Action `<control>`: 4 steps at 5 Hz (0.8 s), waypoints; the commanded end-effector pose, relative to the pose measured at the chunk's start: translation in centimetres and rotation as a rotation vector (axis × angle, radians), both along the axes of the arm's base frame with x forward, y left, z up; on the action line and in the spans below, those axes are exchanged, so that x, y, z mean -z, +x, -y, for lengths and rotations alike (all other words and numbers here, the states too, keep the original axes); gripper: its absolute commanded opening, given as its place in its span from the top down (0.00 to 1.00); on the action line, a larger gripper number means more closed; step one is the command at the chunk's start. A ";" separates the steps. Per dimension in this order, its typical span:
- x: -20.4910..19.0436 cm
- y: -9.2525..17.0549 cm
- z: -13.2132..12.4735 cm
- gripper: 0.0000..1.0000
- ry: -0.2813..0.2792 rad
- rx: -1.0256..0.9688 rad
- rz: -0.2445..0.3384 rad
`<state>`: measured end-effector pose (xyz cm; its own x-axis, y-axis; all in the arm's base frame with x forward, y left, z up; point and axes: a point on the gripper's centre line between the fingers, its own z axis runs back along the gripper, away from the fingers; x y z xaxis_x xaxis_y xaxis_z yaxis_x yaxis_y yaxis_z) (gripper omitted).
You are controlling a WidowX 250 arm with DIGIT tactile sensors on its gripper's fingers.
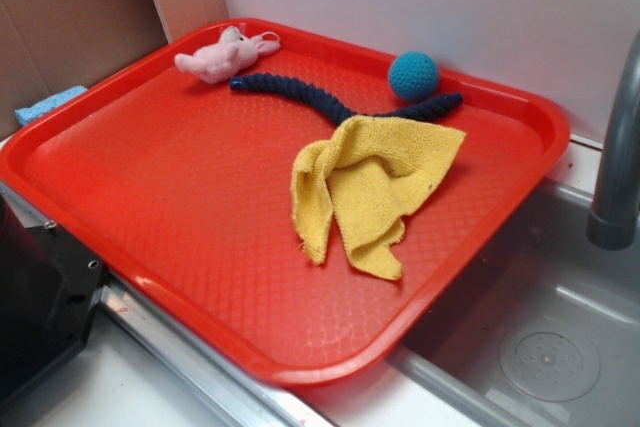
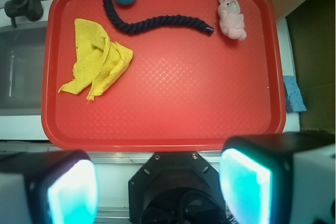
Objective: Grab the blue rope.
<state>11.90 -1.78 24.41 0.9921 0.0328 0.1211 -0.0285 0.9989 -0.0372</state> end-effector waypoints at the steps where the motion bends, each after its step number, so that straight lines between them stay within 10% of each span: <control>1: 0.0 0.0 0.0 0.00 0.000 0.000 0.000; 4: 2.3 5.4 -1.5 0.00 -0.055 -0.508 0.023</control>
<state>17.19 -0.61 21.59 0.8472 0.5198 0.1098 -0.5129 0.8541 -0.0865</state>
